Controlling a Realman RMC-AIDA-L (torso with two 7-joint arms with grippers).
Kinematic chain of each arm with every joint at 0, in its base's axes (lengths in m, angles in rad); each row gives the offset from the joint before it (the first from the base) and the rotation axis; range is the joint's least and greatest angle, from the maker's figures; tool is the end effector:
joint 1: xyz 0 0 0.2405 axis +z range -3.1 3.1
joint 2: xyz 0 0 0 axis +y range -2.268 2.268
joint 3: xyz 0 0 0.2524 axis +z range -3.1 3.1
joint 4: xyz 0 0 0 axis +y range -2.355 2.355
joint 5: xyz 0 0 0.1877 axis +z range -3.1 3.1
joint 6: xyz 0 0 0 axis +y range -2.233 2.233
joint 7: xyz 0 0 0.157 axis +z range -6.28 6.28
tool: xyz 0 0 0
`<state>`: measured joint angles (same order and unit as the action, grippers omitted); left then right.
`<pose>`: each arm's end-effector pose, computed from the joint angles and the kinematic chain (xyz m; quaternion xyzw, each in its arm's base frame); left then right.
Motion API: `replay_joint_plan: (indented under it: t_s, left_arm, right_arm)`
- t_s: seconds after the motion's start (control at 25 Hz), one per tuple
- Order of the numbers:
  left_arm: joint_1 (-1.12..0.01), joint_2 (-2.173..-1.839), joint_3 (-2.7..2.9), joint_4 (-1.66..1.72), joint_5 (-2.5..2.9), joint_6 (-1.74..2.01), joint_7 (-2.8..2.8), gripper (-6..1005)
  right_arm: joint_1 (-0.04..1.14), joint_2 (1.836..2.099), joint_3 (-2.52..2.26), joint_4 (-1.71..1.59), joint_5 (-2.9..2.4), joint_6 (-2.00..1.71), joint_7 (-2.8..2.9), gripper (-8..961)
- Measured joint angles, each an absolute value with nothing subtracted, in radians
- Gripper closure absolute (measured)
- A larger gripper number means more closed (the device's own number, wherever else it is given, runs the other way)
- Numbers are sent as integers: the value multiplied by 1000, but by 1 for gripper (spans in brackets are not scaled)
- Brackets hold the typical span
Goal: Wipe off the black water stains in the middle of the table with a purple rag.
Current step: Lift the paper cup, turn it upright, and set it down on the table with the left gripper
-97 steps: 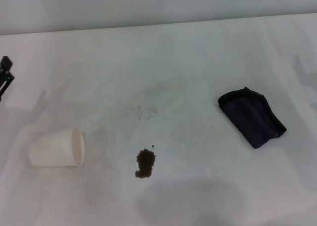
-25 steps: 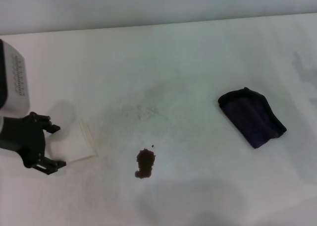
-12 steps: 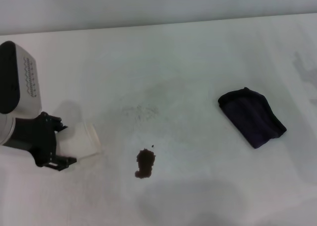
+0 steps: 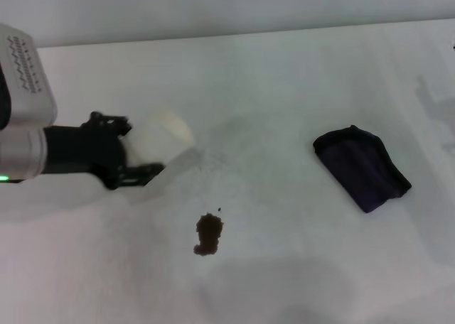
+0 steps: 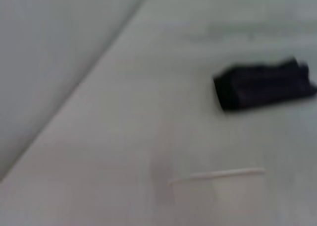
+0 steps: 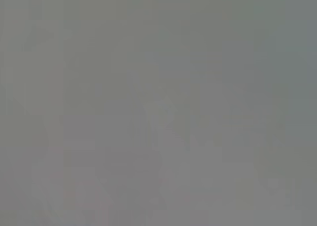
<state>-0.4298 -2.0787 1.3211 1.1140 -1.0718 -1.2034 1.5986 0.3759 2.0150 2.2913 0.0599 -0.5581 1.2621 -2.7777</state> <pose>-0.2122 0.3328 -0.0335 -0.9840 -0.0347 -0.0204 0.1738 0.3583 0.3113 0.0644 -0.6469 0.2486 0.3050 0.6533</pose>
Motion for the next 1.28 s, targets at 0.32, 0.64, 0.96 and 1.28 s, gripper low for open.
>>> replay_joint_plan:
  t_s: [0.32, 0.64, 0.96, 1.28]
  left_arm:
    - [-446, -2080, 1328, 875, -1428, -1121, 1760, 364]
    - [-373, -2080, 1330, 707, -1676, -1108, 2038, 408]
    - [-329, -2080, 1328, 606, -1769, -1106, 2151, 413]
    - [-334, -2080, 1323, 499, -1771, -1082, 2204, 422]
  right_arm:
    - [377, 2018, 2280, 61, -564, 1264, -2778, 158]
    - [375, 2019, 2272, 61, -570, 1264, -2777, 159]
    - [369, 2019, 2271, 58, -571, 1264, -2771, 158]
    - [367, 2019, 2256, 55, -571, 1264, -2770, 160]
